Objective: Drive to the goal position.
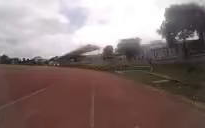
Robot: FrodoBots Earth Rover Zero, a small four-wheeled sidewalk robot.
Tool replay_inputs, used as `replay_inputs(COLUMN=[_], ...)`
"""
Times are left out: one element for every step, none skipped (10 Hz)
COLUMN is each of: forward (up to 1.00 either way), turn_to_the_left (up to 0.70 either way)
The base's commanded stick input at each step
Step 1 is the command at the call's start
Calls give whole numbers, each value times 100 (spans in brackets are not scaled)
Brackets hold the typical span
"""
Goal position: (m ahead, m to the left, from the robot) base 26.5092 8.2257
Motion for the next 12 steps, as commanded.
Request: replay_inputs(forward=[85,85,85,85,85,85,85,85,85,85,85,85], turn_to_the_left=[0,0,0,0,0,0,0,0,0,0,0,0])
